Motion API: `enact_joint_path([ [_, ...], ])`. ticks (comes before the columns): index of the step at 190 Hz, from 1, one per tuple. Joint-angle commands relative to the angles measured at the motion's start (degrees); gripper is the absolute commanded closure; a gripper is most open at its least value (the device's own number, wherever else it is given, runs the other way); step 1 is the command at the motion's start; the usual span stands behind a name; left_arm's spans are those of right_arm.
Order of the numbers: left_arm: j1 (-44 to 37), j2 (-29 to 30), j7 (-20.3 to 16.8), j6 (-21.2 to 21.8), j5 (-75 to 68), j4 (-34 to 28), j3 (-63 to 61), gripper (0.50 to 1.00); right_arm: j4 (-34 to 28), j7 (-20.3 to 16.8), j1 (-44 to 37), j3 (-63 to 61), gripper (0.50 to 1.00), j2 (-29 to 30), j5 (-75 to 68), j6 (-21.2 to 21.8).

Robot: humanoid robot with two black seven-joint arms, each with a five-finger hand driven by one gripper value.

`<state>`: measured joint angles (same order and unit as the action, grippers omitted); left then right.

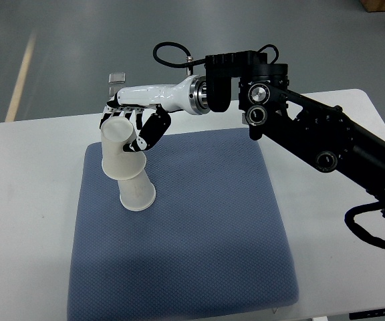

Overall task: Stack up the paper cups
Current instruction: 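Lower the held cup onto the upside-down cup on the pad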

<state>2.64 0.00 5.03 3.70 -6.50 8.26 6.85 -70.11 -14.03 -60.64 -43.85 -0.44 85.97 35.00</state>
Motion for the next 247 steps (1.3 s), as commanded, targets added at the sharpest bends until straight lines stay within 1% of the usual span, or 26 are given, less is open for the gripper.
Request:
enact_joint_path([
  [1, 0.0, 0.0, -0.02, 0.0, 0.0, 0.0, 0.0, 0.5, 0.06, -0.56, 0.09, 0.08, 0.973, 0.35, -0.1, 0.0],
  [75, 0.0, 0.0, 0.07, 0.0, 0.0, 0.0, 0.0, 0.5, 0.15, -0.74, -0.09, 2.54, 0.971, 0.44, 0.34, 0.0],
  [160, 0.0, 0.0, 0.07, 0.0, 0.0, 0.0, 0.0, 0.5, 1.03, -0.65, 0.09, 2.54, 0.961, 0.44, 2.44, 0.0],
  [185, 0.0, 0.0, 0.07, 0.0, 0.0, 0.0, 0.0, 0.5, 2.17, -0.47, 0.44, 2.63, 0.948, 0.44, 2.53, 0.0],
  [212, 0.0, 0.0, -0.02, 0.0, 0.0, 0.0, 0.0, 0.5, 3.66, -0.3, 1.23, 3.25, 0.899, 0.44, 2.97, 0.0],
  [225, 0.0, 0.0, -0.02, 0.0, 0.0, 0.0, 0.0, 0.5, 3.84, -0.3, 1.49, 3.42, 0.857, 0.44, 2.97, 0.0],
  [232, 0.0, 0.0, -0.02, 0.0, 0.0, 0.0, 0.0, 0.5, 3.93, -0.3, 1.49, 3.42, 0.842, 0.44, 2.97, 0.0],
  [237, 0.0, 0.0, -0.02, 0.0, 0.0, 0.0, 0.0, 0.5, 4.1, -0.3, 1.49, 3.51, 0.818, 0.44, 2.89, 0.0],
  [239, 0.0, 0.0, -0.02, 0.0, 0.0, 0.0, 0.0, 0.5, 4.1, -0.3, 1.49, 3.51, 0.818, 0.44, 2.88, 0.0],
  [243, 0.0, 0.0, -0.02, 0.0, 0.0, 0.0, 0.0, 0.5, 4.19, -0.3, 1.49, 3.6, 0.801, 0.44, 2.88, 0.0],
  [246, 0.0, 0.0, -0.02, 0.0, 0.0, 0.0, 0.0, 0.5, 4.19, -0.3, 1.49, 3.6, 0.779, 0.44, 2.88, 0.0],
  [247, 0.0, 0.0, -0.02, 0.0, 0.0, 0.0, 0.0, 0.5, 4.19, -0.3, 1.49, 3.6, 0.779, 0.44, 2.88, 0.0],
])
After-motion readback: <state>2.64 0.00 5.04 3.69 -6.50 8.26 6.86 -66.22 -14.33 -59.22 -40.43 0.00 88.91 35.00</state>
